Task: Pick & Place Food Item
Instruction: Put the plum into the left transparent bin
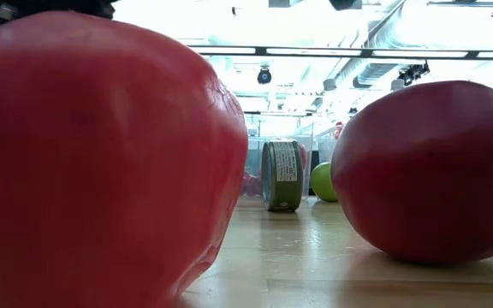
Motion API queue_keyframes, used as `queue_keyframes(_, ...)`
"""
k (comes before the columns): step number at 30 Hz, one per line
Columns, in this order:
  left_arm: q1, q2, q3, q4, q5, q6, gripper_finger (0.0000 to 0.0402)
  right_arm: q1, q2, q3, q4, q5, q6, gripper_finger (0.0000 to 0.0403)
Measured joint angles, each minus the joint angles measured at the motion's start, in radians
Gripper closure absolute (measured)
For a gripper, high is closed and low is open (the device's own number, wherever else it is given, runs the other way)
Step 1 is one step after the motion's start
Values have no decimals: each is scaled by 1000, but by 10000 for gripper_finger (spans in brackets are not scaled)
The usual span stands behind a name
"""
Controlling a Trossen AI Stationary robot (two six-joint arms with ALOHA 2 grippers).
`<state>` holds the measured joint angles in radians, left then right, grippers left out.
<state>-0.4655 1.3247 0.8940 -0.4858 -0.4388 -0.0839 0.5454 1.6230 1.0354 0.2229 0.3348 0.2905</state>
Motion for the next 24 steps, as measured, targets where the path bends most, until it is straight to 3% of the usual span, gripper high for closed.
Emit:
queue_keyframes(6,-69,-38,0,8,-174,8,163,-80,-21,-211,358,-16,52,192)
queue_keyframes(12,-130,-54,0,171,-337,119,163,-158,-17,-359,730,-23,131,192)
queue_keyframes(19,-137,-14,1,439,-371,338,163,-193,-12,-367,733,-22,259,192)
queue_keyframes(24,-126,0,1,535,-371,405,163,-193,-12,-367,735,-30,267,192)
